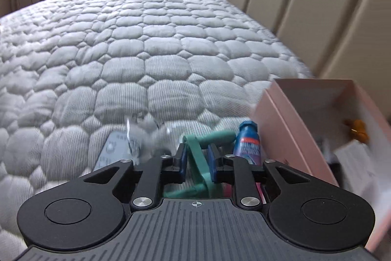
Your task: Organize rigid objects
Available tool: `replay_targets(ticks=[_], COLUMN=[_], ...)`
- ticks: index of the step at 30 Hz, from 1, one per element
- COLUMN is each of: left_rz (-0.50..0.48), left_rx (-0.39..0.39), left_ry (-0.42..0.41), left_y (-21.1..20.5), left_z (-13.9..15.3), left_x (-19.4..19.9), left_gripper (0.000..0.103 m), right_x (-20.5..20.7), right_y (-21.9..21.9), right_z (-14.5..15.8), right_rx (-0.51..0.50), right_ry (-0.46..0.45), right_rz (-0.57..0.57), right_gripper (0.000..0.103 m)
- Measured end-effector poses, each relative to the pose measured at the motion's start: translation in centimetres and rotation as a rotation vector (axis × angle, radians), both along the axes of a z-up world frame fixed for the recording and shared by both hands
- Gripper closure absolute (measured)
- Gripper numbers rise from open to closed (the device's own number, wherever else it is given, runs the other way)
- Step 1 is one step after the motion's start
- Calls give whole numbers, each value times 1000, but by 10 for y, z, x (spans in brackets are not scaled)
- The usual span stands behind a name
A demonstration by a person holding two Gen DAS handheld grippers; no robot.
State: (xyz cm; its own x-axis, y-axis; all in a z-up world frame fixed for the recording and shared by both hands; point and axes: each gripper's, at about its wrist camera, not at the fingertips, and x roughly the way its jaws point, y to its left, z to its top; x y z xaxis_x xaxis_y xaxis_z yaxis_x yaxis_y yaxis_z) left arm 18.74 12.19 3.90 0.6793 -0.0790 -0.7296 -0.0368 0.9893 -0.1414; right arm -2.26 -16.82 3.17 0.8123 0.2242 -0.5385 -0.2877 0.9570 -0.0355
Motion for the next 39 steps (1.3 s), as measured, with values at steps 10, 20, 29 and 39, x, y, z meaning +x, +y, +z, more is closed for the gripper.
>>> replay_targets(ticks=[10, 20, 29, 39], left_rz=[-49, 78, 97, 100], left_rx=[-143, -83, 66, 53], left_ry=[-79, -106, -3, 38], left_y=[17, 16, -1, 5], left_z=[23, 16, 1, -16], left_x=[-90, -64, -21, -2], left_gripper=[88, 85, 86, 89], right_x=[-13, -19, -14, -7], right_y=[12, 18, 20, 14], right_z=[9, 7, -7, -18], right_rx=[-3, -30, -28, 28], right_ry=[-12, -19, -1, 59], right_rz=[24, 8, 15, 21], right_gripper=[13, 13, 13, 13])
